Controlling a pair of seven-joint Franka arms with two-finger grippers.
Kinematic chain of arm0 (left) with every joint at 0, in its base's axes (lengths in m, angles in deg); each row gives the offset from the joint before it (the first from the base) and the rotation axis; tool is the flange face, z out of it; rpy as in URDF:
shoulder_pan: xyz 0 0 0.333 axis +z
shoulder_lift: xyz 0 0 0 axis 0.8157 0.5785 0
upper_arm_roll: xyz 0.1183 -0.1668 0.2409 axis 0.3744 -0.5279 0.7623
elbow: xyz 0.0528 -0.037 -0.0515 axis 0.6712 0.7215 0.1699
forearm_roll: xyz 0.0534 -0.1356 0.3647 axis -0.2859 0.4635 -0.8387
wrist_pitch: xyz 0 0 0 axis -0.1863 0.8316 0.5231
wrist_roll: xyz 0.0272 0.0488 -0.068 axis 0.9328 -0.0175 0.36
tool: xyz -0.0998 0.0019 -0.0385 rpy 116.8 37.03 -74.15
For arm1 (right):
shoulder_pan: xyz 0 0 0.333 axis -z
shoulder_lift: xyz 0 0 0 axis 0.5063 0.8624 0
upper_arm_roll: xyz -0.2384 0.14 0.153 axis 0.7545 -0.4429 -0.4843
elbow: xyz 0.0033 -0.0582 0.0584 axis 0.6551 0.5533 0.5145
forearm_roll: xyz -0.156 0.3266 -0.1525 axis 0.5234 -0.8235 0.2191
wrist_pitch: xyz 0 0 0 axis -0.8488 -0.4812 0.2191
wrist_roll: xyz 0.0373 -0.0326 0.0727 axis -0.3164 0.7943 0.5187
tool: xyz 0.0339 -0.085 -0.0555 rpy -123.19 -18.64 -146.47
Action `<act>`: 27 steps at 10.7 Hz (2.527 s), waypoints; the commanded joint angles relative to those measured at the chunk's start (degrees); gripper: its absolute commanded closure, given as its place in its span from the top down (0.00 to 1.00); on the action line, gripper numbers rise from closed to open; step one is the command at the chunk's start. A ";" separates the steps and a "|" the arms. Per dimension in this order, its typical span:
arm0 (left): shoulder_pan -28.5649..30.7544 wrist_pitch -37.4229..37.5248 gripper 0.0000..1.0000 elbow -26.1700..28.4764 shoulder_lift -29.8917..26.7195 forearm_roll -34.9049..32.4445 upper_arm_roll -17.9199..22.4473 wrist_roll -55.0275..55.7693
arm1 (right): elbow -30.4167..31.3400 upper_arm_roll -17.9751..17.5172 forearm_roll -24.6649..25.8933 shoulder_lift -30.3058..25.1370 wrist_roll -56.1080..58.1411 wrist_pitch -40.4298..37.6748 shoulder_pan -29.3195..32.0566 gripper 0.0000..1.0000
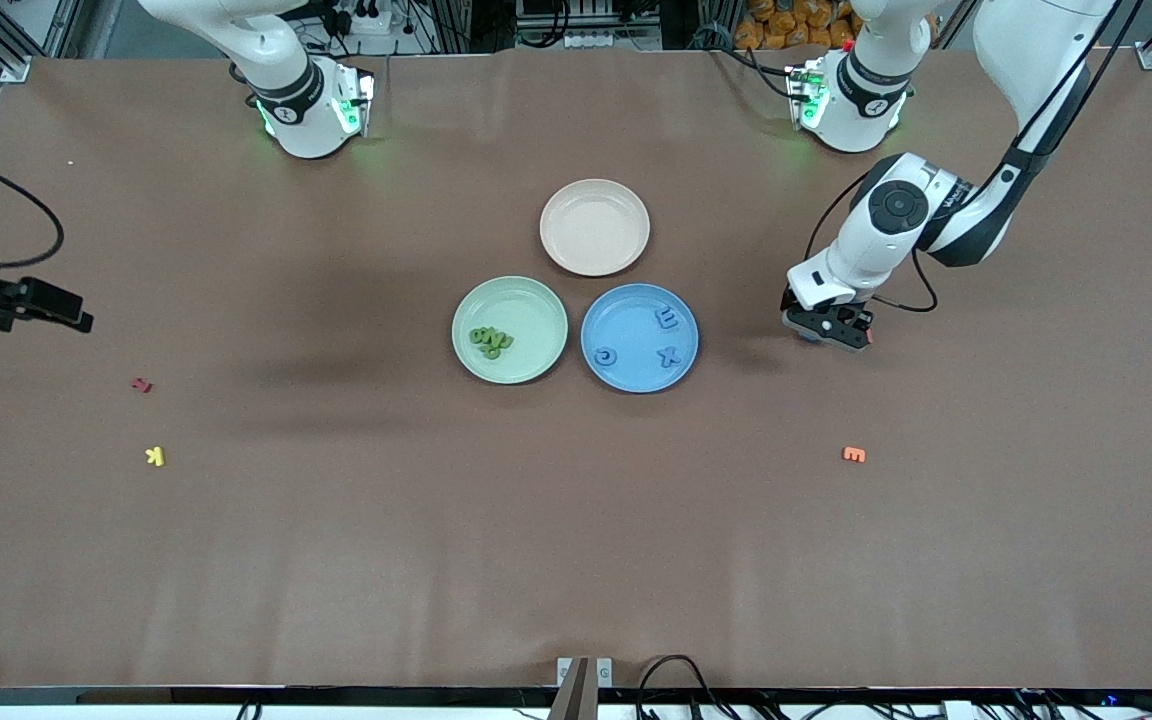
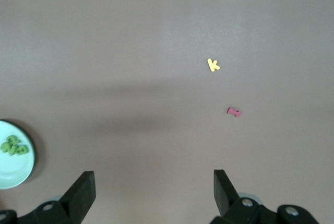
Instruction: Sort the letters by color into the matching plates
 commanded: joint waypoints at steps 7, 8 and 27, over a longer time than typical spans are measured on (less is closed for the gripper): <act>1.73 -1.08 0.59 0.83 1.43 -1.47 -0.54 0.03 | -11.81 0.16 -0.03 -4.31 -4.48 -14.39 -2.86 1.00; 1.73 -1.08 0.57 0.84 1.52 -1.47 -0.54 0.03 | -11.82 0.16 -0.03 -4.31 -4.39 -14.49 -2.86 1.00; 1.73 -0.64 0.12 0.13 1.88 -1.56 -0.45 -0.23 | -5.14 0.25 2.78 -4.84 -5.27 -5.27 -4.36 1.00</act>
